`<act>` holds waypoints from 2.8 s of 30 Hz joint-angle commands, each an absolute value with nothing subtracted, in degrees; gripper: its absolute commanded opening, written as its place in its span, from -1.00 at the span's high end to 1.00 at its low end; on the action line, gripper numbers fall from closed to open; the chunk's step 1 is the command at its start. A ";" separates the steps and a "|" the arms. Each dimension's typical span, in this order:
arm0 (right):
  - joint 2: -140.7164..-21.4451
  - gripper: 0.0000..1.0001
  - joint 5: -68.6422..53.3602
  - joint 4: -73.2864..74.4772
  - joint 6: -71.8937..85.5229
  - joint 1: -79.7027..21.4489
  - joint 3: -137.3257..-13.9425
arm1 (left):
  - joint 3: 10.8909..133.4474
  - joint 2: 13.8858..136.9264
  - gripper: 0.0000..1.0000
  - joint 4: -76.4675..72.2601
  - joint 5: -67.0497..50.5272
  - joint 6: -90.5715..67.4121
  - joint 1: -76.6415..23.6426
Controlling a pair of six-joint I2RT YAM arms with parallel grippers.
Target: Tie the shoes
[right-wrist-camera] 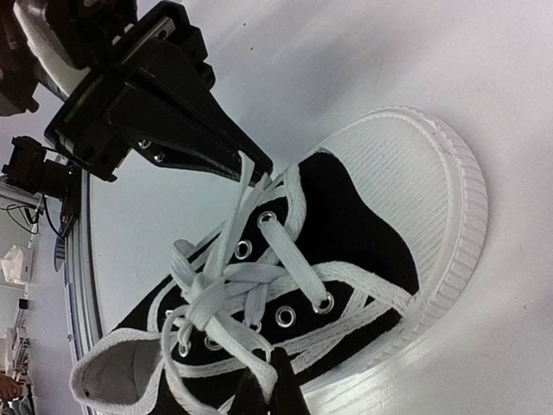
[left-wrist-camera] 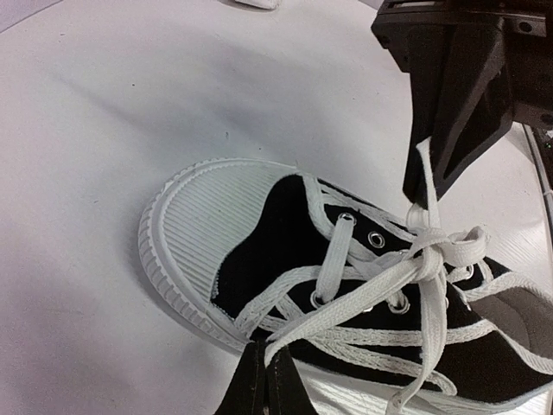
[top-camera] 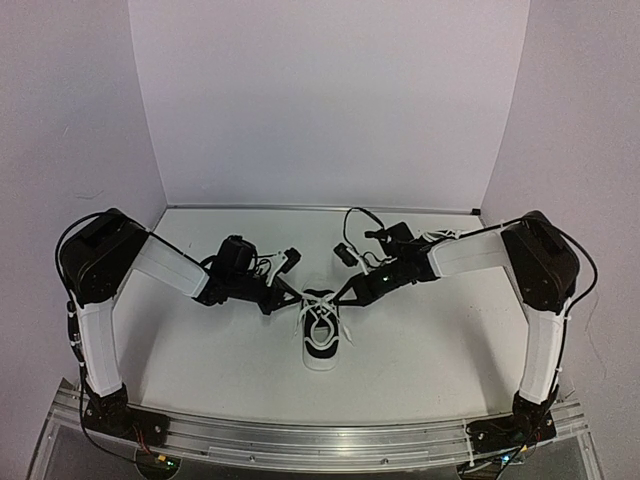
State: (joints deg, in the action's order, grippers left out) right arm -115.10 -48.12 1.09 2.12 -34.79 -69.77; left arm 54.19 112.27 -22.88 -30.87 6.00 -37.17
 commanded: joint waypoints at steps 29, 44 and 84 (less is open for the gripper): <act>-109.37 1.00 -34.78 3.16 6.46 -29.80 -58.34 | 47.34 105.59 1.00 -21.41 -15.33 3.00 -35.42; -109.73 1.00 -33.98 3.07 6.68 -28.26 -57.44 | 47.95 106.57 1.00 -20.15 -16.33 2.38 -34.28; -77.71 -0.96 -35.51 4.54 16.07 -28.78 -58.45 | 59.02 79.54 -0.99 11.47 2.23 -20.48 -35.42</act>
State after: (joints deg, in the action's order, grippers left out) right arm -72.88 -30.07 4.14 10.91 -28.64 -64.75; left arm 62.13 81.92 7.18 -1.53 -13.48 -35.42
